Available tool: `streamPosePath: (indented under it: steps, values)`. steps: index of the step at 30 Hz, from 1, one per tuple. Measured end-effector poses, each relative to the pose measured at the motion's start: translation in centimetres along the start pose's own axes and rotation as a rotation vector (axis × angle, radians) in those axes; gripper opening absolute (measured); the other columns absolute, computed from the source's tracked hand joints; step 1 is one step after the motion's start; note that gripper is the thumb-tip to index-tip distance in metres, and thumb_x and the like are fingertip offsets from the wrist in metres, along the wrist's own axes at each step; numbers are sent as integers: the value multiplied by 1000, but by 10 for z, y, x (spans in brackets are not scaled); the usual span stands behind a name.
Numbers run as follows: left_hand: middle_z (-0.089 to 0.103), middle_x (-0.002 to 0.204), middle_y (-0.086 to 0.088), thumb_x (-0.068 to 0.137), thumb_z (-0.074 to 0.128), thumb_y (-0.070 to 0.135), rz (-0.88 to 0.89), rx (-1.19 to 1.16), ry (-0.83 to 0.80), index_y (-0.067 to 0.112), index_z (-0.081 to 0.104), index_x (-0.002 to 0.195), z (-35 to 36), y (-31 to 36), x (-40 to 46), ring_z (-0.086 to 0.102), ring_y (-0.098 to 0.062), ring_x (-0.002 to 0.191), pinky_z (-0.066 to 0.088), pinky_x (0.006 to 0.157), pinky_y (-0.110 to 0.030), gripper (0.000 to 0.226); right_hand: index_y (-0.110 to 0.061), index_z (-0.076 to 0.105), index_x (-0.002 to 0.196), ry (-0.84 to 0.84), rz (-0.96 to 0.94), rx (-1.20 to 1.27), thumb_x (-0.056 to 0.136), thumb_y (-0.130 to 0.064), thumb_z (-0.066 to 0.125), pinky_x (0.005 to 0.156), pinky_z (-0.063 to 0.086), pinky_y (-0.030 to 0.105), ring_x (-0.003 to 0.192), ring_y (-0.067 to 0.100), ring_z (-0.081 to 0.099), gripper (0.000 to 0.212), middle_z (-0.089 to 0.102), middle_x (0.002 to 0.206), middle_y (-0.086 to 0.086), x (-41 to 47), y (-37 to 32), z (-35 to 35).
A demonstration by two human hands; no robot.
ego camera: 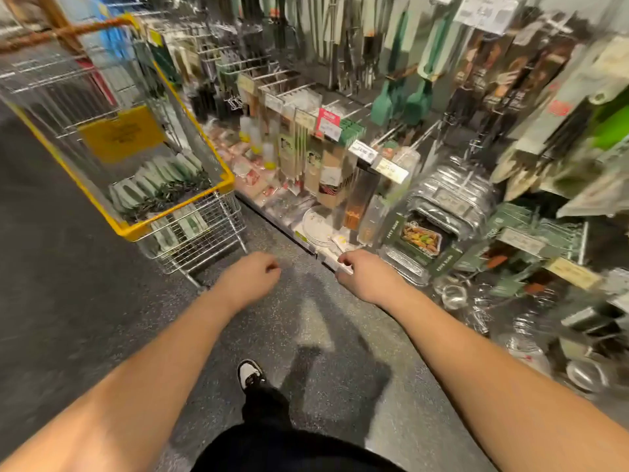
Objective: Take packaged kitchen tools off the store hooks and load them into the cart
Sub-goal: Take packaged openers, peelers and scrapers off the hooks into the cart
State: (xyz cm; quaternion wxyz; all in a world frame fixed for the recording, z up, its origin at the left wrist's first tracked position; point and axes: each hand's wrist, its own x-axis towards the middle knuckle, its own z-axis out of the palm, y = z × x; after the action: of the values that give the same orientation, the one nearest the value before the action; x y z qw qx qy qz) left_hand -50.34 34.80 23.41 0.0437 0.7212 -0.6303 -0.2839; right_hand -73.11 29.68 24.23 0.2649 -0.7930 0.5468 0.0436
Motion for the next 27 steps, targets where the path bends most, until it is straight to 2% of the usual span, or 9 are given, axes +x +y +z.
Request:
streamPosePath:
  steps: [4, 9, 13, 15, 18, 20, 23, 25, 27]
  values:
    - [69, 102, -1, 100, 49, 28, -134, -89, 5, 16, 70, 105, -11, -86, 4, 64, -17, 86, 52, 76, -33, 24, -7, 60, 123, -109, -29, -14, 99, -31, 51, 90, 51, 38, 107, 30, 60, 35, 61, 124, 12, 55, -58, 36]
    - [69, 101, 2, 99, 49, 30, -262, -139, 0, 22, 68, 102, -45, -192, 32, 64, -15, 84, 52, 75, -33, 22, -11, 60, 127, -218, -86, -66, 99, -31, 49, 86, 51, 35, 106, 28, 62, 36, 62, 126, 13, 139, -144, 65]
    - [67, 105, -2, 99, 48, 27, -284, -132, 11, 19, 70, 106, -84, -254, 57, 64, -22, 94, 52, 81, -34, 24, -17, 56, 132, -278, -110, -104, 102, -30, 47, 79, 42, 30, 109, 27, 62, 35, 63, 124, 9, 198, -207, 75]
    - [68, 102, -4, 100, 47, 26, -289, -160, 26, 14, 70, 102, -103, -278, 72, 65, -25, 93, 53, 81, -38, 26, -16, 60, 124, -256, -113, -44, 100, -27, 50, 78, 43, 30, 101, 27, 64, 28, 65, 116, 8, 224, -231, 77]
    - [67, 102, -7, 102, 46, 25, -326, -239, 76, 12, 65, 93, -123, -305, 96, 65, -27, 91, 53, 81, -40, 25, -3, 64, 104, -246, -159, 10, 97, -14, 52, 75, 38, 30, 87, 26, 60, 18, 65, 99, 14, 259, -260, 76]
    - [67, 101, -6, 103, 46, 28, -370, -328, 100, 15, 64, 91, -131, -320, 115, 64, -26, 94, 52, 84, -38, 24, -7, 66, 107, -223, -156, 46, 96, -15, 53, 82, 40, 31, 92, 22, 57, 19, 65, 101, 11, 283, -276, 73]
    - [68, 92, -5, 100, 51, 32, -500, -675, 96, 17, 66, 89, -147, -338, 144, 65, -25, 91, 46, 75, -35, 24, -6, 68, 105, -147, -108, 137, 97, -23, 53, 82, 43, 36, 87, 26, 62, 24, 69, 95, 15, 323, -293, 70]
    - [70, 99, -5, 97, 53, 31, -577, -808, 92, 18, 69, 91, -158, -349, 165, 67, -25, 95, 52, 85, -40, 21, -12, 66, 104, -147, -117, 137, 94, -35, 50, 77, 47, 37, 86, 27, 64, 30, 68, 90, 10, 355, -303, 71]
    - [71, 101, -5, 95, 53, 30, -621, -874, 99, 18, 70, 93, -165, -362, 189, 68, -26, 94, 55, 92, -46, 21, -17, 65, 104, -188, -116, 139, 96, -31, 52, 75, 44, 32, 86, 23, 58, 21, 60, 90, 2, 391, -314, 72]
